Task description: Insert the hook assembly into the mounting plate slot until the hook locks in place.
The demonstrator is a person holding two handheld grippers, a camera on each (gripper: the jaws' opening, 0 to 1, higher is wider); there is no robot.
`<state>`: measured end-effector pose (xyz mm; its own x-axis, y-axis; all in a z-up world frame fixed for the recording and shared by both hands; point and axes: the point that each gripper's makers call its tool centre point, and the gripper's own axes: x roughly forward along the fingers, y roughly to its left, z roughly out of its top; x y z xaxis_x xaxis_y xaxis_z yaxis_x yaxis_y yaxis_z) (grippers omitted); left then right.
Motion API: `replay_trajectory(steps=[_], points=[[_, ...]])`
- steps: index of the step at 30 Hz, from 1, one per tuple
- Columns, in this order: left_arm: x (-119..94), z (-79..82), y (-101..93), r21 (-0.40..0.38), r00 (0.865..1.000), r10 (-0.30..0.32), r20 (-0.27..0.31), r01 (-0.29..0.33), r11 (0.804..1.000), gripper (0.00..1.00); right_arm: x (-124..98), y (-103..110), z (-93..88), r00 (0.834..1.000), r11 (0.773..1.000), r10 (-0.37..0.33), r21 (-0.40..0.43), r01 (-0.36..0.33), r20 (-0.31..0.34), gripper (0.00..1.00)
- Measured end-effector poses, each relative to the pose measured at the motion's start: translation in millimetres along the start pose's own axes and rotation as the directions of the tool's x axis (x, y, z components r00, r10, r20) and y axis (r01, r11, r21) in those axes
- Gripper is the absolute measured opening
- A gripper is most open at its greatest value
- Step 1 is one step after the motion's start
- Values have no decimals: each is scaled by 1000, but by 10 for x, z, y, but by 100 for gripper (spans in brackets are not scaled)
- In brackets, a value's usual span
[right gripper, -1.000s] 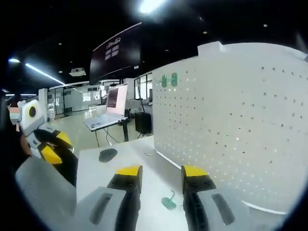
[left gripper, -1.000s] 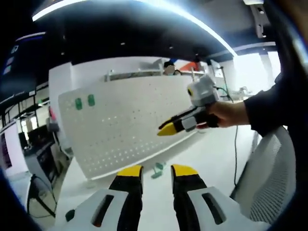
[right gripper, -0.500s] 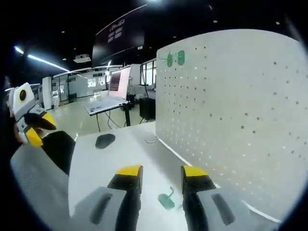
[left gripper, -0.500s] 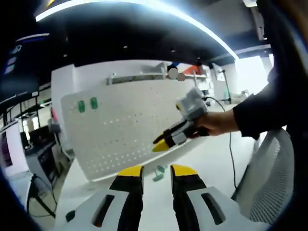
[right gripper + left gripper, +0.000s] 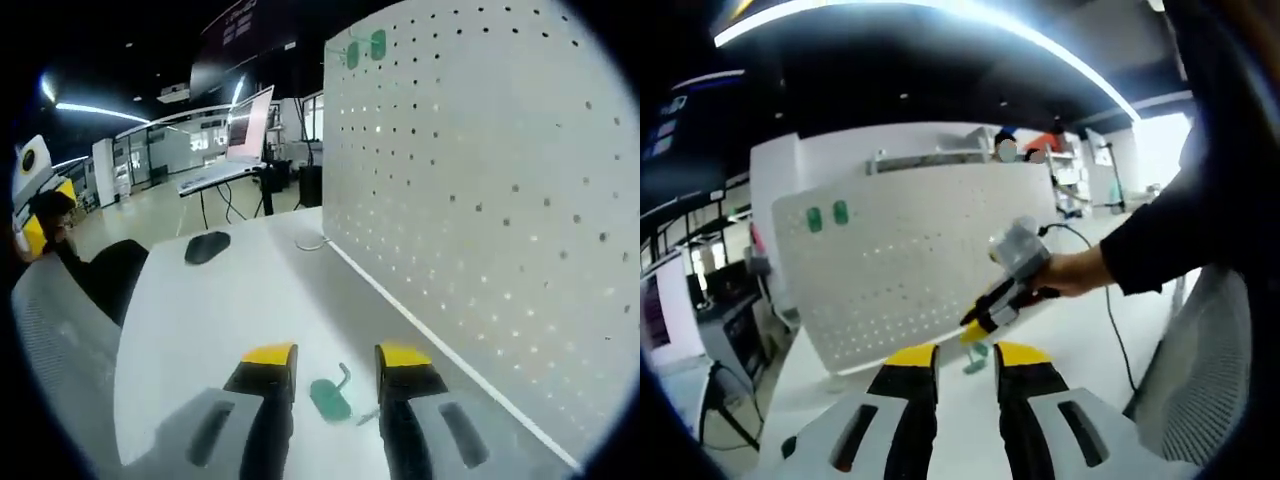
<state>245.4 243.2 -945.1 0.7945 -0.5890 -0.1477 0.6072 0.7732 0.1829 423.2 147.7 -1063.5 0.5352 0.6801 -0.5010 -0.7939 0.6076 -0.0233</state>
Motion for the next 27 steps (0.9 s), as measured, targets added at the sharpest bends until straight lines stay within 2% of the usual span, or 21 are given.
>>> replay_trajectory(steps=[6, 13, 27], points=[[15, -22, -13, 7, 1000, -2, -15, 2, 1000, 22, 85, -37, -140, 999, 999, 18, -44, -20, -51, 26], [20, -40, -17, 10, 1000, -1, -26, 2, 1000, 22, 196, 42, -251, 994, 994, 64, -79, -71, -93, 19], [22, -56, -3, 11, 999, 8, -37, -8, 1000, 21, 208, 64, -309, 989, 989, 87, -108, -100, -116, 6]])
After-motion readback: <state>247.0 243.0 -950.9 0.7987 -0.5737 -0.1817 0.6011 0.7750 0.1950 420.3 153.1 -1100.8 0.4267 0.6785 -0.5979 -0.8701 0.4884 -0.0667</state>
